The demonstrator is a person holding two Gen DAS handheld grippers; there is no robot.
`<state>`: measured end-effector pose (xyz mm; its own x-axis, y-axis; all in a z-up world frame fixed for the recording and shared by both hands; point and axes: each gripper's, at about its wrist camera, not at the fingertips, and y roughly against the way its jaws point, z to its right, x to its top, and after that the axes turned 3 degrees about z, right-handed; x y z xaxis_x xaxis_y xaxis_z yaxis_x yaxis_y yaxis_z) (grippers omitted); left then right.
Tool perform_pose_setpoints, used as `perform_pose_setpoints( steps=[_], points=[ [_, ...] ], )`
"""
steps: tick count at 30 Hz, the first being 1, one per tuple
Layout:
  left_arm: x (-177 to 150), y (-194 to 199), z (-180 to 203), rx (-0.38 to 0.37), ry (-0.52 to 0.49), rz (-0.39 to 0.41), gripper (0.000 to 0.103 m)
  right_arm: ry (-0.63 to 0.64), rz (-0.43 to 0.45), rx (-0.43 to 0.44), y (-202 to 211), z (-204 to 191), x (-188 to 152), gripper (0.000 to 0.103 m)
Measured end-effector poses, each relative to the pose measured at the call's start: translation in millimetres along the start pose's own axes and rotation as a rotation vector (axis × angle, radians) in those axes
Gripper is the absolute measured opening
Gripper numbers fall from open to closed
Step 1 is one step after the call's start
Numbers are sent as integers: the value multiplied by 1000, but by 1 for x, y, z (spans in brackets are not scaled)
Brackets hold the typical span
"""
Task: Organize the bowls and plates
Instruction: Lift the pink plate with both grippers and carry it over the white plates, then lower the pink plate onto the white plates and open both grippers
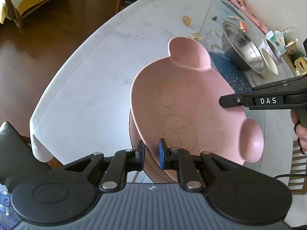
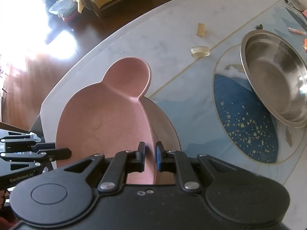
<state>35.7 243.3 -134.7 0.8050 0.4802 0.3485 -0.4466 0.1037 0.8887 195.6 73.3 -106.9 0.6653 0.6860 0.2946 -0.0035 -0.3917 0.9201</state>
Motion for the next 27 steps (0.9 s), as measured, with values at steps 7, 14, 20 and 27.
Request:
perform_pose_setpoints(
  steps=[7,14,20,27],
  points=[
    [-1,4,1,7,-23,16,13,5,15,-29,6,-2,-4,20],
    [-2,13,4,17,-53,31,14,0,56,-45,21,-2,-9,27],
    [-4,28,12,29,-114,79,28,10,110,-48,45,-9,-19,34],
    [-9,43,23,23,-179,116,29,-7,154,-44,68,-10,-35,39]
  ],
)
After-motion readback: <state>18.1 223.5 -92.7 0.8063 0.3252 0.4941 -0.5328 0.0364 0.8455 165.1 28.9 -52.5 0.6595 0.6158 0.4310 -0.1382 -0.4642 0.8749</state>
